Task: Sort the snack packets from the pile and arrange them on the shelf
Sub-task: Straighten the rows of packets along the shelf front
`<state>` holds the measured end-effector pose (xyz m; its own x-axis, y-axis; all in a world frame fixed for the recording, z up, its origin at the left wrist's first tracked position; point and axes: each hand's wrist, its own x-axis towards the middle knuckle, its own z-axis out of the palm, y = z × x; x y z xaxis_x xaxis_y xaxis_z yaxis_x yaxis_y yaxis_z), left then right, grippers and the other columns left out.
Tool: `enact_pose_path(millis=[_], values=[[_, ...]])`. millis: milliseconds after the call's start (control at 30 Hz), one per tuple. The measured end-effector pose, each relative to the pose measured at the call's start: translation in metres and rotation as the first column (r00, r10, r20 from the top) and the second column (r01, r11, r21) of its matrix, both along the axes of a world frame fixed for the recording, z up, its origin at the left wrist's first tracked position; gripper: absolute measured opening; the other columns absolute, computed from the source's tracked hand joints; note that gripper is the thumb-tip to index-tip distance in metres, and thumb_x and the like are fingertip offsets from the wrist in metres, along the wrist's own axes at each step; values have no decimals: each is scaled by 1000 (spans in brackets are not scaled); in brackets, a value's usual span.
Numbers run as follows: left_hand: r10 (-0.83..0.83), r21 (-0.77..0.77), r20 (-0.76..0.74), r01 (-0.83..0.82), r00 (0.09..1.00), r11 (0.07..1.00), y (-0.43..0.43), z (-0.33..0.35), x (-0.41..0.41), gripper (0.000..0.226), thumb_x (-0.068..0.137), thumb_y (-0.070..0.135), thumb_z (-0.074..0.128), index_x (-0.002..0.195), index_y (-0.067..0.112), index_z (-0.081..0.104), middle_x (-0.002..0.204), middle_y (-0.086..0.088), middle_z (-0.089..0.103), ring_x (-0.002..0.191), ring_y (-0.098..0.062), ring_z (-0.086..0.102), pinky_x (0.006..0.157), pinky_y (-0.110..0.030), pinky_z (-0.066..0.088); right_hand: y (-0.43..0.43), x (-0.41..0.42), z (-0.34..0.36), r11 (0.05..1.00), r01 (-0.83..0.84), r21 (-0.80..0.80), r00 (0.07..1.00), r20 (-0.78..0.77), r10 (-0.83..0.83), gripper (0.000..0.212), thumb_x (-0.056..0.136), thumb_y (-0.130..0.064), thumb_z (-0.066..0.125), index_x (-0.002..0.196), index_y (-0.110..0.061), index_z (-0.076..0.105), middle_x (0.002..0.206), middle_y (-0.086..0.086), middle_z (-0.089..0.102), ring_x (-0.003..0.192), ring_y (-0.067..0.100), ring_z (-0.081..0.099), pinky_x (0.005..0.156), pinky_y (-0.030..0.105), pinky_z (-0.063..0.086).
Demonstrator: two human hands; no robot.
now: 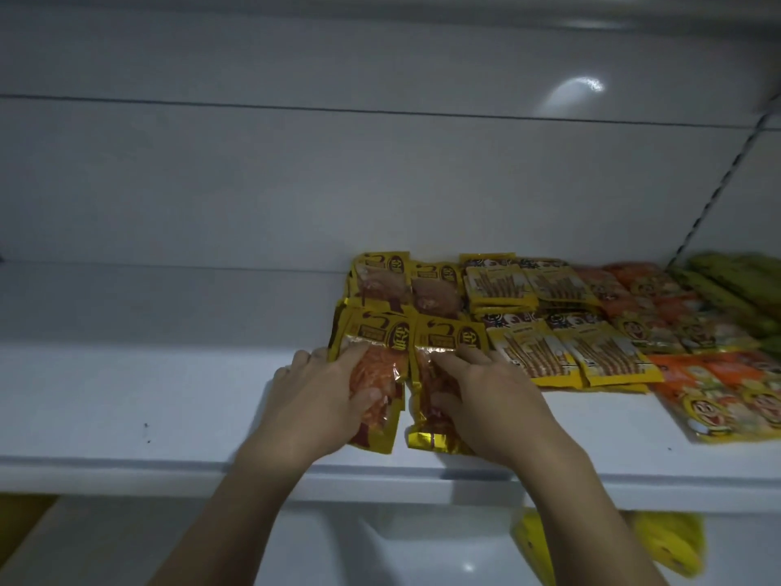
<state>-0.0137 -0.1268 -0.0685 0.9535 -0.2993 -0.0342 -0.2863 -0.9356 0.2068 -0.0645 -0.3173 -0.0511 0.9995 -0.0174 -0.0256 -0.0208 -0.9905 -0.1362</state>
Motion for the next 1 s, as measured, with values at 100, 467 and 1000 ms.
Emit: enact_pose_path(millis=[100, 467, 1000], values=[[21, -18, 48, -20, 999, 1000, 0, -5, -4, 59, 97, 59, 38, 151, 42, 19, 153, -2, 35, 134, -26, 37, 107, -42, 33, 1, -4, -6, 998, 30, 49, 999, 42, -33, 53, 101, -39, 44, 151, -36, 28, 157, -3, 30, 142, 20, 28, 112, 34, 28], [21, -71, 204, -6, 979, 997, -2, -24, -19, 56, 96, 64, 33, 148, 46, 26, 160, 6, 23, 136, -25, 35, 106, -42, 31, 17, -18, -18, 985, 85, 148, 992, 82, -98, 51, 103, -45, 35, 152, -38, 28, 164, -2, 14, 151, 20, 7, 120, 31, 13], [-100, -44, 278, 117, 955, 992, -2, -15, -13, 56, 97, 63, 32, 147, 39, 33, 159, 6, 27, 144, -20, 20, 107, -44, 24, 21, -17, -28, 974, 112, 199, 963, 220, -156, 43, 102, -34, 43, 145, -36, 44, 159, 0, 30, 148, 21, 19, 119, 33, 19]])
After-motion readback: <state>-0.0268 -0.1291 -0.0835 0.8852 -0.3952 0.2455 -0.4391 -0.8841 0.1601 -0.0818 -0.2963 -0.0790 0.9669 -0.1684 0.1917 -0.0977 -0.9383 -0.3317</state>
